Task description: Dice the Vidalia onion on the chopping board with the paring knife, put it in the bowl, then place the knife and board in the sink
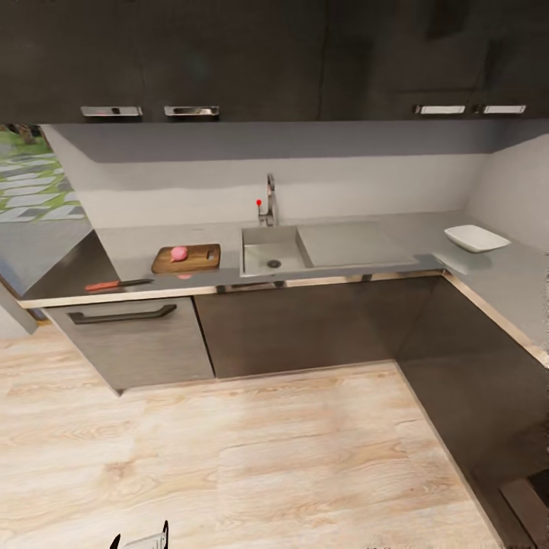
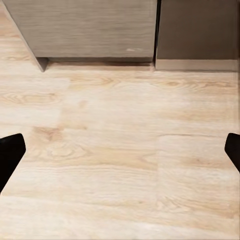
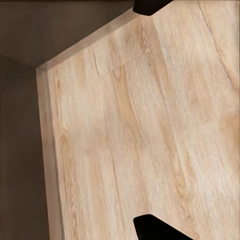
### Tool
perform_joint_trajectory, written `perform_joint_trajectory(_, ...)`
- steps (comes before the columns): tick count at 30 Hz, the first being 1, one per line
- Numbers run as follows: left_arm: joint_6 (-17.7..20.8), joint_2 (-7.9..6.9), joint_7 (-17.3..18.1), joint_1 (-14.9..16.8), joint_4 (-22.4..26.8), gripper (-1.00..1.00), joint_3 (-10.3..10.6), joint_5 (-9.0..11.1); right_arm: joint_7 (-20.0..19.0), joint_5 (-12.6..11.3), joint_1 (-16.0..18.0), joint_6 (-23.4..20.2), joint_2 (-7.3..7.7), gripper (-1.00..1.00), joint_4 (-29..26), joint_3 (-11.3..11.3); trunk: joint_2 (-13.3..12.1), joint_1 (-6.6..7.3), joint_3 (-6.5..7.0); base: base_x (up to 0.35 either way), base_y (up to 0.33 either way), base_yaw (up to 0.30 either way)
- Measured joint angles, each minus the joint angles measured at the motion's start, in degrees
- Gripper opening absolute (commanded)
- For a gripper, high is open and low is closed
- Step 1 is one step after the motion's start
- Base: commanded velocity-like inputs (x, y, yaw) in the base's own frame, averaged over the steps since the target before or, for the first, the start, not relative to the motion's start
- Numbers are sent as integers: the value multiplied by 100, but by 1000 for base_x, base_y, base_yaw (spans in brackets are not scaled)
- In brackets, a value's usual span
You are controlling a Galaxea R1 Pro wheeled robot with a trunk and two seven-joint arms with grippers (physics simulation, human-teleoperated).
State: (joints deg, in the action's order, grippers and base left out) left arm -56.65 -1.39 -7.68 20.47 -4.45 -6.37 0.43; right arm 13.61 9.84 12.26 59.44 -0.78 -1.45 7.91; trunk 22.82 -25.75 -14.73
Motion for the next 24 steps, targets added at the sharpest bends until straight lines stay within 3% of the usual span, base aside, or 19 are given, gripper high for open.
perform_joint_trajectory(6,1,0,1,0,0,100,2,1,-1,1,0,1,1,100,0,-1,0,0,41,0,130,-199)
perform_joint_trajectory(24,123,0,5,0,0,100,1,1,-7,1,0,1,1,100,-1,-1,0,0,164,0,7,-199)
